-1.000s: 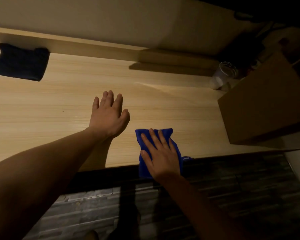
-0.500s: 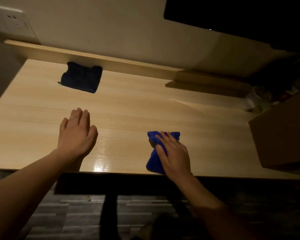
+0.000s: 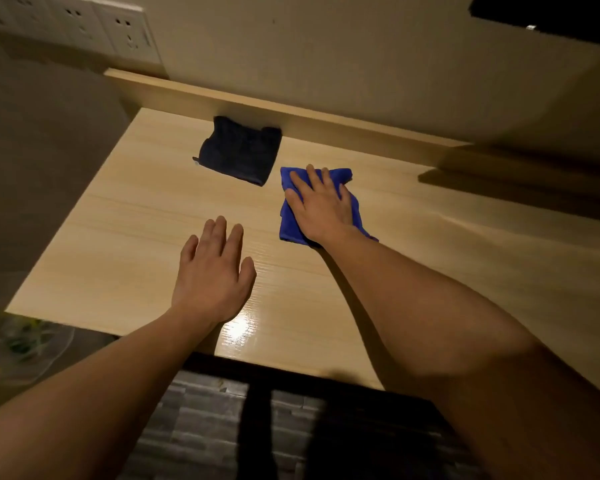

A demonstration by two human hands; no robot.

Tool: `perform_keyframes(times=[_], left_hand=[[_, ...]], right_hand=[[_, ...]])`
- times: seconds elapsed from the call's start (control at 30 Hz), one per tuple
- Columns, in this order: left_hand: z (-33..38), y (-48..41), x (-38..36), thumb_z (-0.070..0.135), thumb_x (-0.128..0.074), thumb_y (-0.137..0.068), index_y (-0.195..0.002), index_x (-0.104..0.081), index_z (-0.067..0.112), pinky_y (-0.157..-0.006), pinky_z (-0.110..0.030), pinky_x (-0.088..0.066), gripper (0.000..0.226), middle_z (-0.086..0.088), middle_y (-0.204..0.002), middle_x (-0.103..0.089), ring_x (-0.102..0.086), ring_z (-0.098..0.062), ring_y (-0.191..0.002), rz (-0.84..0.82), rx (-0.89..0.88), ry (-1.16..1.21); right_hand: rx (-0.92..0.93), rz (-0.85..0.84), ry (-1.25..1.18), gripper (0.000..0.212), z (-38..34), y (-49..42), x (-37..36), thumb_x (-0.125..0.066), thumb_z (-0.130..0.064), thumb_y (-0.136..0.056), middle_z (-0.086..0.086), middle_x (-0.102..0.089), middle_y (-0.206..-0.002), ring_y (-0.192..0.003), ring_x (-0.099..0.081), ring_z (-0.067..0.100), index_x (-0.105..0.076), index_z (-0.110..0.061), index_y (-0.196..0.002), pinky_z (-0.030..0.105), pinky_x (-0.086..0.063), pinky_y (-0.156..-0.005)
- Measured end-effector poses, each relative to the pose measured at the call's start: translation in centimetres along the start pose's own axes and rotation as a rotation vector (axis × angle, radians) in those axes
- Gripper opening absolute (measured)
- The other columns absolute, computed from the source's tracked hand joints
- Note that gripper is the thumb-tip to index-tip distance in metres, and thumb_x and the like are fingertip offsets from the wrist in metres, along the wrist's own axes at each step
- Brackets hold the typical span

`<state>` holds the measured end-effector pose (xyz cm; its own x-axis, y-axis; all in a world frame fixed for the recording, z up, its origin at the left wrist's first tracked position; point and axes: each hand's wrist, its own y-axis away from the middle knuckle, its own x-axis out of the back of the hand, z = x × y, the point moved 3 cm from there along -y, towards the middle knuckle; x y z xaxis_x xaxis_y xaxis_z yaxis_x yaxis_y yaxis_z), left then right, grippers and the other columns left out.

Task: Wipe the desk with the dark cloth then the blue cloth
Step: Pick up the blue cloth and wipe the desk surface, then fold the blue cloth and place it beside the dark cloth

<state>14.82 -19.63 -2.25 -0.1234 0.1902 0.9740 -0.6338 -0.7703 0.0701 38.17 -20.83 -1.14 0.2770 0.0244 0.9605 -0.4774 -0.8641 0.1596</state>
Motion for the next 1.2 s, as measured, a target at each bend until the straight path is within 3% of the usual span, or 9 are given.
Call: perform_keyframes(times=[0.27,0.6,0.7,0.8,0.87,0.97,1.07,1.13,1.2], left_hand=[[-0.1,-0.1,-0.3,0.049,-0.025,-0.107,-0.167,-0.022,0.019,-0.131,-0.051,-0.011,0.067,-0.012,-0.177,-0.015,-0.006,-0.026,-0.164,-0.015,0.009,-0.019],[-0.1,0.0,-0.1,0.046,-0.023,-0.109,-0.168,-0.022,0.017,-0.13,-0.053,-0.013,0.066,-0.013,-0.177,-0.016,-0.008,-0.028,-0.164,-0.007,-0.011,-0.006],[-0.1,0.0,-0.3,0.046,-0.022,-0.11,-0.169,-0.019,0.017,-0.131,-0.052,-0.01,0.066,-0.013,-0.178,-0.013,-0.005,-0.028,-0.165,-0.028,-0.018,-0.007],[-0.4,-0.1,-0.1,0.044,-0.024,-0.11,-0.169,-0.02,0.016,-0.131,-0.051,-0.008,0.065,-0.015,-0.177,-0.012,-0.005,-0.029,-0.164,-0.056,-0.028,0.046],[-0.6,0.5,0.6,0.041,-0.028,-0.109,-0.16,-0.037,0.012,-0.127,-0.051,-0.021,0.06,-0.018,-0.169,-0.031,-0.025,-0.035,-0.157,-0.066,-0.042,0.13],[-0.2,4.6,2.4,0.032,-0.045,-0.106,-0.131,-0.062,0.006,-0.105,-0.045,-0.044,0.039,-0.016,-0.134,-0.062,-0.057,-0.036,-0.124,0.02,0.068,0.474],[0.8,11.3,3.4,0.053,-0.06,-0.091,-0.098,-0.068,0.01,-0.093,-0.045,-0.048,0.044,-0.015,-0.104,-0.073,-0.067,-0.034,-0.099,-0.05,0.468,1.112],[2.1,15.1,3.9,0.056,-0.057,-0.097,-0.099,-0.067,0.005,-0.093,-0.045,-0.05,0.052,-0.018,-0.098,-0.071,-0.067,-0.032,-0.093,-0.277,0.711,1.608],[3.3,18.1,5.0,0.045,-0.054,-0.105,-0.115,-0.069,-0.002,-0.095,-0.043,-0.053,0.05,-0.023,-0.109,-0.074,-0.072,-0.031,-0.096,-0.475,0.792,1.935]], right_hand=[[0.042,-0.005,0.133,0.066,-0.9,4.3,-1.8,-0.015,-0.068,-0.103,-0.005,0.002,-0.174,-0.16,0.005,0.028,-0.006,-0.043,-0.163,0.069,-0.004,-0.122],[0.153,-0.071,0.086,0.061,-2.2,16.1,-4.2,-0.016,-0.059,-0.107,-0.009,0.005,-0.174,-0.159,0.011,0.021,-0.002,-0.041,-0.163,0.053,-0.001,-0.127],[0.196,-0.089,0.059,0.06,-2.9,19.9,-5.0,-0.017,-0.055,-0.108,-0.008,-0.002,-0.174,-0.16,0.005,0.019,-0.008,-0.037,-0.164,0.049,-0.003,-0.128],[0.252,-0.117,0.048,0.061,-3.7,24.4,-6.0,-0.017,-0.053,-0.106,-0.006,-0.017,-0.172,-0.159,-0.01,0.019,-0.024,-0.032,-0.163,0.047,-0.016,-0.125],[0.284,-0.138,0.052,0.058,-4.2,27.1,-6.3,-0.025,-0.052,-0.105,-0.006,-0.031,-0.168,-0.156,-0.025,0.018,-0.039,-0.032,-0.158,0.045,-0.03,-0.12],[0.278,-0.201,-0.047,0.06,-5.1,29.9,-4.9,-0.025,-0.053,-0.104,-0.008,-0.031,-0.168,-0.157,-0.021,0.015,-0.044,-0.03,-0.156,0.046,-0.027,-0.122],[0.186,-0.153,-0.118,0.064,-6.3,31.4,-1.6,-0.02,-0.055,-0.104,-0.008,-0.024,-0.17,-0.159,-0.012,0.014,-0.036,-0.03,-0.16,0.045,-0.021,-0.125],[0.11,-0.077,-0.128,0.063,-7.2,31.6,0.4,-0.023,-0.056,-0.103,-0.006,-0.029,-0.169,-0.158,-0.018,0.015,-0.038,-0.031,-0.159,0.044,-0.022,-0.121],[0.083,-0.001,-0.091,0.061,-8.3,31.3,2.2,-0.035,-0.055,-0.101,-0.003,-0.04,-0.164,-0.153,-0.032,0.019,-0.044,-0.029,-0.156,0.044,-0.033,-0.115]])
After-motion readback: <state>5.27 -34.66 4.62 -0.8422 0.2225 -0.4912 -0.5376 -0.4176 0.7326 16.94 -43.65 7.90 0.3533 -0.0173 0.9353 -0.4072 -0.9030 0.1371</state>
